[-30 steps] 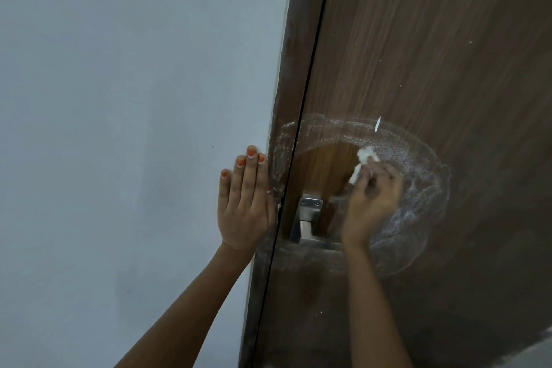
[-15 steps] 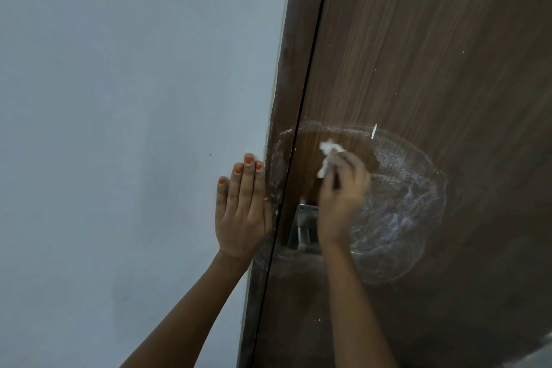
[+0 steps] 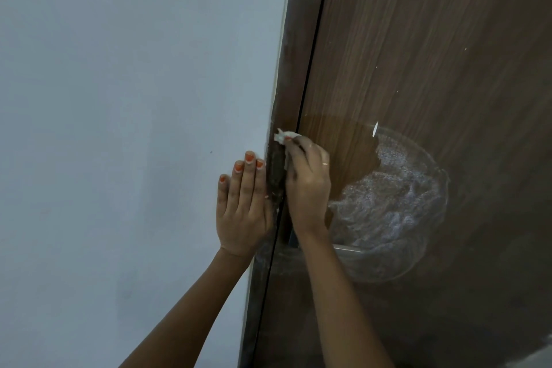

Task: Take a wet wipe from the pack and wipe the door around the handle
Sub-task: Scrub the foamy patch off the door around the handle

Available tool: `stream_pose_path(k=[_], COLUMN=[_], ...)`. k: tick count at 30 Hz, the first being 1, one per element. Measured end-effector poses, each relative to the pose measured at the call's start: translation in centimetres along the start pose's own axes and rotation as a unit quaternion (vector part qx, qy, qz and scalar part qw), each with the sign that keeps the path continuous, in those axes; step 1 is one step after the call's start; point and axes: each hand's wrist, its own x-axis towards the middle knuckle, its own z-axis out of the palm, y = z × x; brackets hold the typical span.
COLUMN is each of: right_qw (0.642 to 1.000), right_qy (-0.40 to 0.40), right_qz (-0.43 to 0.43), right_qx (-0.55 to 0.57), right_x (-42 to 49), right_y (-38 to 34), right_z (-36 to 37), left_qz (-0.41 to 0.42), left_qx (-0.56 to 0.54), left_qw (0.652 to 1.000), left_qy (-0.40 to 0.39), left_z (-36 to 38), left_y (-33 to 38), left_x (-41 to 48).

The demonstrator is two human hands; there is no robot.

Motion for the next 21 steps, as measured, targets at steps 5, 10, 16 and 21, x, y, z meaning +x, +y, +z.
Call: stream_pose_path(k=[5, 10, 16, 21], right_qw=[0.987, 1.000, 0.989, 0.975], right_qy=[0.101, 0.016, -0.134, -0.205], right_qz=[0.121, -0.020, -0.058, -0.088], right_qx=[0.044, 0.015, -0.001, 0.011], right_x=[1.7, 2.0, -4.2, -7.2], right_y=[1.4, -0.3, 0.4, 1.0], right_z=[-1.1, 0.5, 0.7, -0.3], left_qz=[-0.004, 0.001, 0.002, 0.003], left_qx=[0.004, 0.002, 0.000, 0.007], left_qw=[1.000, 1.000, 1.000, 1.000], left_qy=[-0.005, -0.003, -0.003, -0.005], left_z=[0.0, -0.1, 0.0, 0.1], left_y=[0.0, 0.0, 0.0, -0.1], left_x=[0.0, 0.0, 0.0, 0.0])
